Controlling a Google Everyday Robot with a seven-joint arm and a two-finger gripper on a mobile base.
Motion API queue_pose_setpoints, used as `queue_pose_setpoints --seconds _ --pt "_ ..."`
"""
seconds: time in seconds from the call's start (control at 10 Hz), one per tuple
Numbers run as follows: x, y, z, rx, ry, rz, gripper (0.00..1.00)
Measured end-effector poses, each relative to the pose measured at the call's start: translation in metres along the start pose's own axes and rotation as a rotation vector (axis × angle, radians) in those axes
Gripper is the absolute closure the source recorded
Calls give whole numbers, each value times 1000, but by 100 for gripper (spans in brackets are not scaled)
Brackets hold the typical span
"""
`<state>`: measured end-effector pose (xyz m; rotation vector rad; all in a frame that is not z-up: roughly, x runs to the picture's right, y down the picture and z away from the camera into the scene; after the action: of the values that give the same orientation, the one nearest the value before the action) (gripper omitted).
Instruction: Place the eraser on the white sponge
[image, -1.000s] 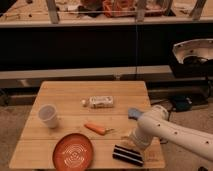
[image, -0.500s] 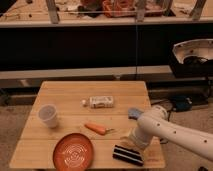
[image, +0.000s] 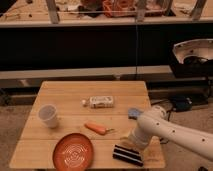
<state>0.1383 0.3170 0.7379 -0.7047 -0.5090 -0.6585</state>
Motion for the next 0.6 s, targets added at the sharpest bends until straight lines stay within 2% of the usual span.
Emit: queue_pose_setpoints --seconds 0.6 --pt "2 0 5 -8 -20 1 20"
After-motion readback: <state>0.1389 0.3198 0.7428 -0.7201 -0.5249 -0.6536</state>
